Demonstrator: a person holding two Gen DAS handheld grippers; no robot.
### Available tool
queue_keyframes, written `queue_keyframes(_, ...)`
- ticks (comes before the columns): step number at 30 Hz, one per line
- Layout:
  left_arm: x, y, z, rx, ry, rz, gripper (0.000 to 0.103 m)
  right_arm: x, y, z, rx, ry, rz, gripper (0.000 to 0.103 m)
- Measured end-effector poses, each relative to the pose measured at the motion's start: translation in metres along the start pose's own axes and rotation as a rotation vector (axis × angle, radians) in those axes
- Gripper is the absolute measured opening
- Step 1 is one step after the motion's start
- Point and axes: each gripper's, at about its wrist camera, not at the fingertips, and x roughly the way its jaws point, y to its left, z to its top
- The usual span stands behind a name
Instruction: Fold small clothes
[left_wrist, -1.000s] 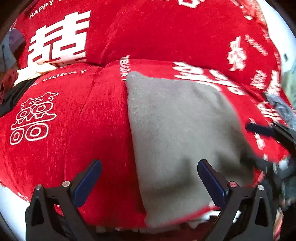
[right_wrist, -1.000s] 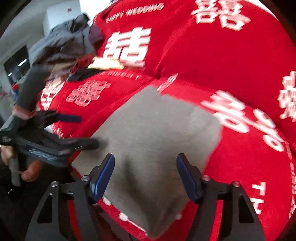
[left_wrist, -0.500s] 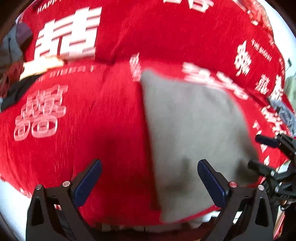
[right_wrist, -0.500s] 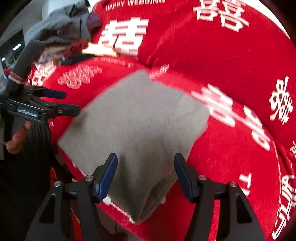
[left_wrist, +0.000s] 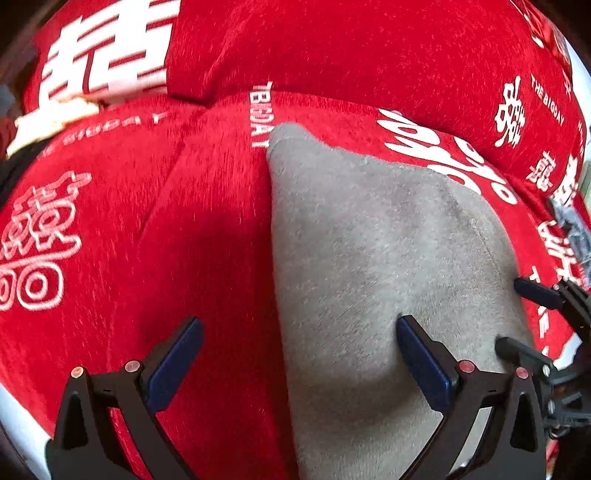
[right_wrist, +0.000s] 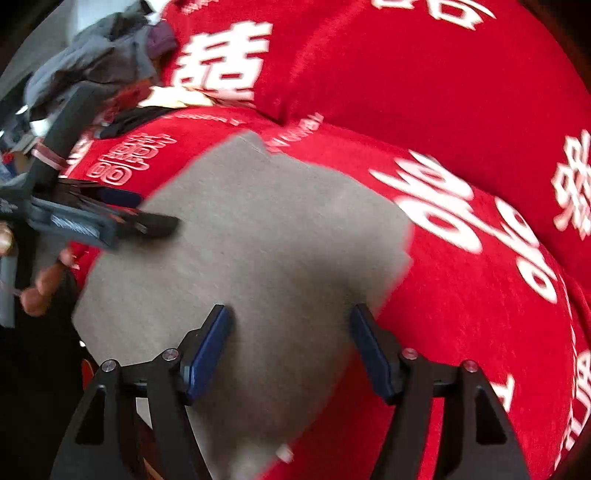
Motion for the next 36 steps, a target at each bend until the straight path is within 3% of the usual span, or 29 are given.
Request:
queue_keyframes(2, -0.008, 0.002, 0.004, -0.033, 0.017, -0.018, 0.103, -0.008, -0.019, -0.003, 0.103, 0.02, 0.025, 0.074)
queue_keyframes(5, -0.024, 0.002, 0.021, -0.067, -0.045, -0.031, 0.103, -0.023, -0.03, 0.01, 0.132, -0.041, -0.001, 0.075)
queue_keyframes(9, -0.013, -0.009, 0.065, -0.094, -0.034, 0.012, 0.103, -0.011, -0.027, 0.055, 0.148, -0.078, 0.015, 0.075)
queue_keyframes(12, 0.01, -0.02, 0.085, -0.049, -0.01, 0.12, 0.103, 0.021, -0.017, 0.08, 0.126, -0.019, 0.078, 0.075)
queue_keyframes(15, 0.041, -0.026, 0.086, 0.021, 0.057, 0.269, 0.103, 0.057, -0.016, 0.085, 0.108, 0.075, 0.039, 0.075)
queue_keyframes(22, 0.047, -0.019, 0.078, 0.04, 0.021, 0.23, 0.103, 0.069, -0.059, 0.069, 0.268, 0.05, 0.057, 0.077)
queue_keyframes(27, 0.046, -0.019, 0.082, 0.042, 0.027, 0.233, 0.103, 0.06, -0.051, 0.071, 0.281, 0.05, -0.021, 0.078)
queue_keyframes(31, 0.02, -0.024, 0.076, 0.036, -0.037, 0.27, 0.103, 0.033, -0.024, 0.069, 0.239, 0.019, -0.158, 0.079)
queue_keyframes(36, -0.013, -0.023, 0.054, -0.015, -0.078, 0.198, 0.103, 0.005, 0.023, 0.058, 0.127, -0.007, -0.107, 0.079)
